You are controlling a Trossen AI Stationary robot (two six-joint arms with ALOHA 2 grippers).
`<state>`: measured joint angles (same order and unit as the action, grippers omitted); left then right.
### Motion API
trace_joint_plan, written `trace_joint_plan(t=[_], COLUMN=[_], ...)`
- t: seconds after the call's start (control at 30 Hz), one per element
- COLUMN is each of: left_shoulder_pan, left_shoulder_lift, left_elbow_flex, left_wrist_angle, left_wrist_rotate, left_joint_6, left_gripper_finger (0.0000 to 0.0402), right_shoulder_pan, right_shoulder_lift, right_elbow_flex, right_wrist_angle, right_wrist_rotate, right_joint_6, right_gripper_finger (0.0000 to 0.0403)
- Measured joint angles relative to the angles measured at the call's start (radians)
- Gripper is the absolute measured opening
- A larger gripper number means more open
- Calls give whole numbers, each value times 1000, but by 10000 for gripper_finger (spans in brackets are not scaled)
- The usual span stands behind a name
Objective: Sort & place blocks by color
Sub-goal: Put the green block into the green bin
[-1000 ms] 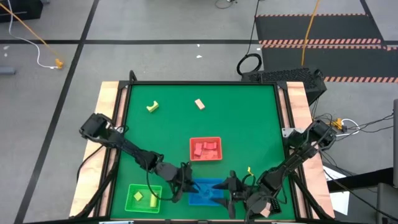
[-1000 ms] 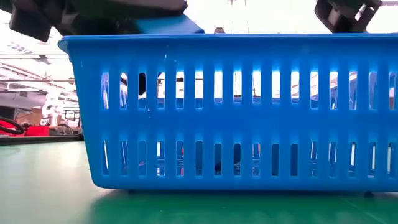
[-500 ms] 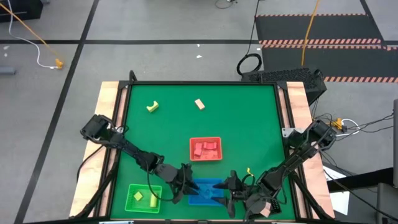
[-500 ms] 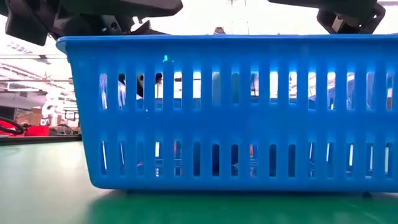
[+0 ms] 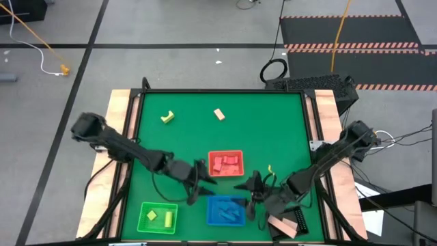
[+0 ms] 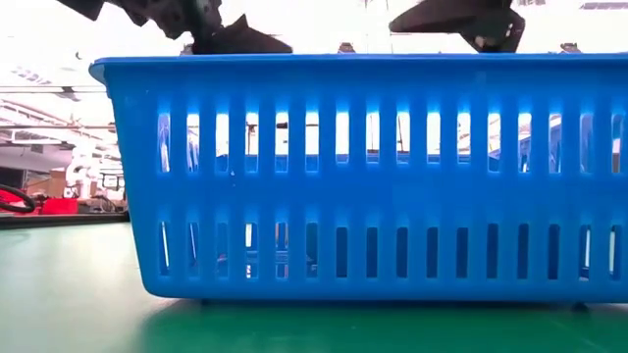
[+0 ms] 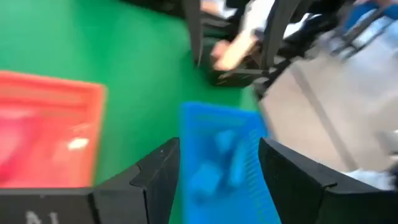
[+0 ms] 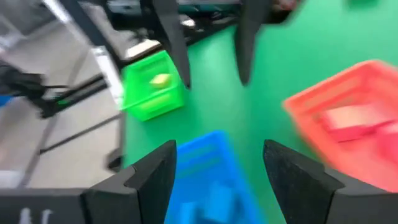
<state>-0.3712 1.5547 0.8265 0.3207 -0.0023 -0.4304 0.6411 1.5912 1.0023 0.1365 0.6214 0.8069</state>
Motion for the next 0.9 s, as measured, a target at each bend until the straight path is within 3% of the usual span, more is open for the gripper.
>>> trace_joint_plan(t=[0.27,0.47,0.63,0.9], left_shoulder_pan=[159,367,582,902], left_shoulder_lift=[-315,-405,-382,-286], left_elbow_flex=[0,0,0,0], left_wrist_angle=[-645,-1001,-1084,-1071], left_wrist_rotate=[-202,-299,-337,-338], left_joint_6=[51,18,32,158], left_gripper_finger=[223,223,223,223], right_shoulder_pan=[-125,-229,-301,-359], right_shoulder_lift=[-168,-213,-208,-207], right_elbow_flex=[0,0,-1,-67], right_wrist_angle=[-354,-479,-491,-446], right_wrist_rotate=[-32,-50,-62,-200], right_joint_6=[-15,-38,-90,-88], right_gripper_finger=[231,231,231,231])
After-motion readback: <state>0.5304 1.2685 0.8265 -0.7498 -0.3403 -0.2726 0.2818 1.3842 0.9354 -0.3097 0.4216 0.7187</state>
